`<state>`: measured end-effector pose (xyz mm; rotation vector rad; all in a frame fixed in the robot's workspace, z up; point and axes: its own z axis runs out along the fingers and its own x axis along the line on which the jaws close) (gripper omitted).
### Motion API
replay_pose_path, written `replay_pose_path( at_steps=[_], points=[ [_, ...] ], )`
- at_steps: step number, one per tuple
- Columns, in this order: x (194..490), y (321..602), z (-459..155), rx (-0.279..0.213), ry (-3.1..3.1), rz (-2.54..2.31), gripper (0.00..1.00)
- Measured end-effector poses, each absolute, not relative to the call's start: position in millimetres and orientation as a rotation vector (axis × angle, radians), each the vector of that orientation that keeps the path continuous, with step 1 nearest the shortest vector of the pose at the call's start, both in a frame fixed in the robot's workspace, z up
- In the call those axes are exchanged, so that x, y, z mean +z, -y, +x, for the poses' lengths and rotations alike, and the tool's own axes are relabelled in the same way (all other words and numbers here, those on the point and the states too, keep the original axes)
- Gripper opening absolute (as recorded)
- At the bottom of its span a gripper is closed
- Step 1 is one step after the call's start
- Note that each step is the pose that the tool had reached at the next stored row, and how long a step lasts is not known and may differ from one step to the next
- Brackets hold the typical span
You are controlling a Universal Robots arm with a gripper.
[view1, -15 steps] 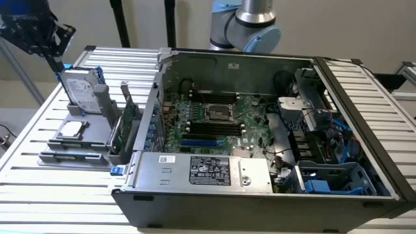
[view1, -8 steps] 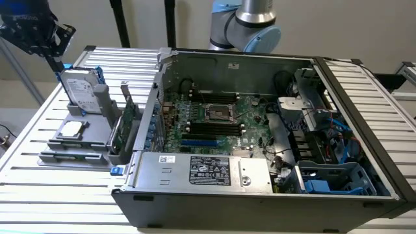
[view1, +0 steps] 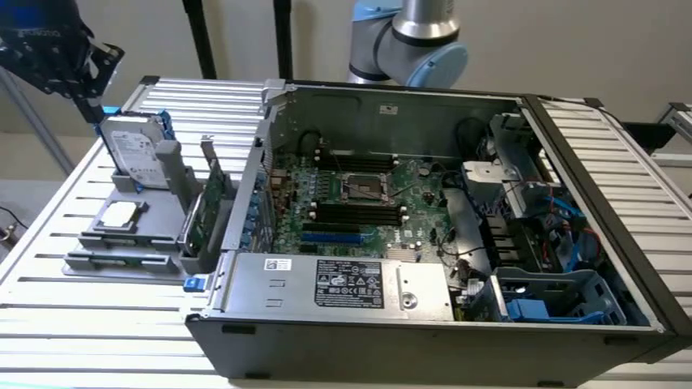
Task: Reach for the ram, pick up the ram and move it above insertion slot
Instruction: 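Reach for the ram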
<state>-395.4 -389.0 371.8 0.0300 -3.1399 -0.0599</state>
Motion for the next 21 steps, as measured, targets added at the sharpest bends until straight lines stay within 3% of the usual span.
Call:
replay_pose_path(
  at_steps=[21],
  points=[
    [363.7,470.8,-379.0,-0.06,3.138,0.03,0.11]
  ],
)
